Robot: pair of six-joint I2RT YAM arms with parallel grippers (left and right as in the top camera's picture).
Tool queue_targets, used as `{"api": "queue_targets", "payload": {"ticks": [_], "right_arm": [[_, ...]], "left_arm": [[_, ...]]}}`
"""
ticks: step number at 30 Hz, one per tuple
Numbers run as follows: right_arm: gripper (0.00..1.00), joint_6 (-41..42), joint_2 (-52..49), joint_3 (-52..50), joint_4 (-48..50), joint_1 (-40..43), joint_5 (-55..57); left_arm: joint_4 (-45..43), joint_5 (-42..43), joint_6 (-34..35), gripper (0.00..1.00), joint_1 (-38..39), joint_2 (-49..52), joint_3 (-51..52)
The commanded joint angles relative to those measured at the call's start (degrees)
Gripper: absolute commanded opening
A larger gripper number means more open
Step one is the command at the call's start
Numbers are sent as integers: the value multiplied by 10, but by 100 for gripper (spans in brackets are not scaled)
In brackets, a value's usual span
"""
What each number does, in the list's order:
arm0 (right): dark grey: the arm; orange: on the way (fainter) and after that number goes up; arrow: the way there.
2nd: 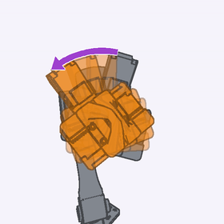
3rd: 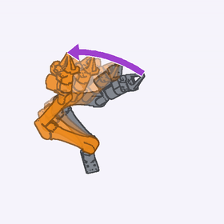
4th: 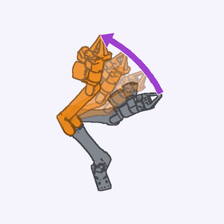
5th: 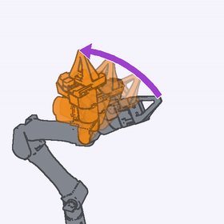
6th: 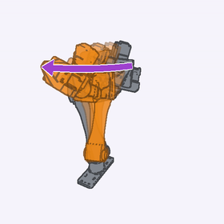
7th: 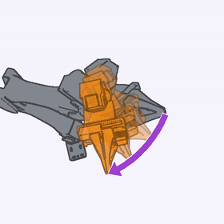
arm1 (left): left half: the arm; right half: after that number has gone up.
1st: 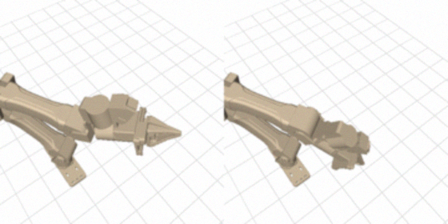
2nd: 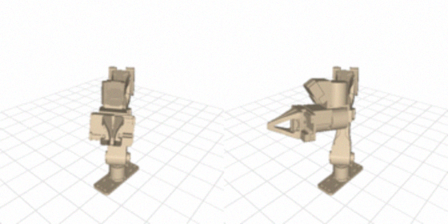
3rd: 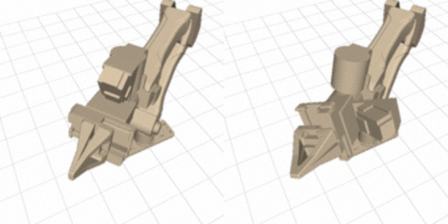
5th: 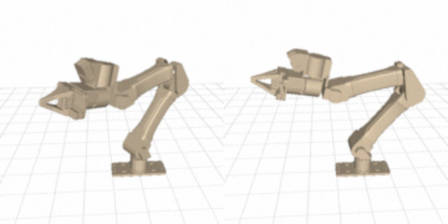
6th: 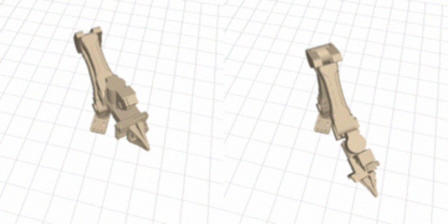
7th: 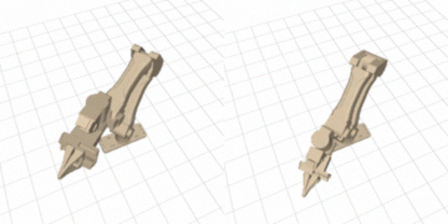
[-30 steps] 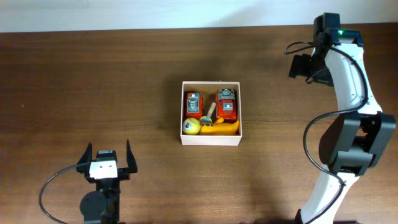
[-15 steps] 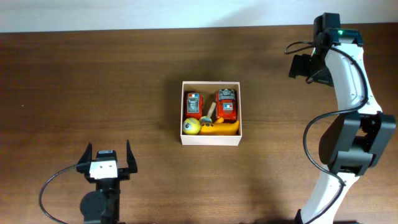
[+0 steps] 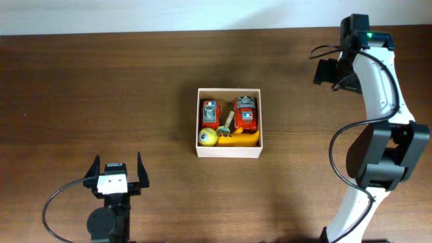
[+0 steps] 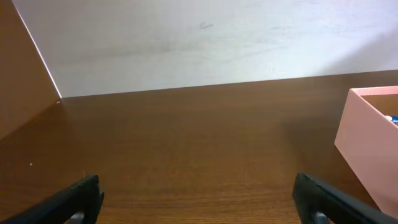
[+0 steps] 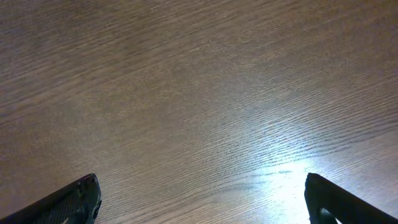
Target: Pack container
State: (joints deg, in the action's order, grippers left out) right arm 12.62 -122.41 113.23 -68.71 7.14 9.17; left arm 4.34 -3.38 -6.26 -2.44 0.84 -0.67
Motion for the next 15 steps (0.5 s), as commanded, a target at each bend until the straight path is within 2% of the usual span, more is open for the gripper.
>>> {"api": "queue_targets", "payload": {"ticks": [1, 6, 10, 12, 15], "right_arm": [[99, -2, 22, -2, 1, -5, 3], [99, -10, 111, -2, 7, -43, 6], [99, -104, 195, -10, 58, -85, 6], [99, -151, 250, -40, 96, -106, 6], [99, -167, 343, -117, 145, -128, 5]], "left_arm": [[2, 6, -7, 99, -3, -5, 2], [2, 6, -7, 99, -3, -5, 2], [2, 6, -7, 99, -3, -5, 2], [2, 6, -7, 99, -3, -5, 2], [2, 6, -7, 99, -3, -5, 2]]}}
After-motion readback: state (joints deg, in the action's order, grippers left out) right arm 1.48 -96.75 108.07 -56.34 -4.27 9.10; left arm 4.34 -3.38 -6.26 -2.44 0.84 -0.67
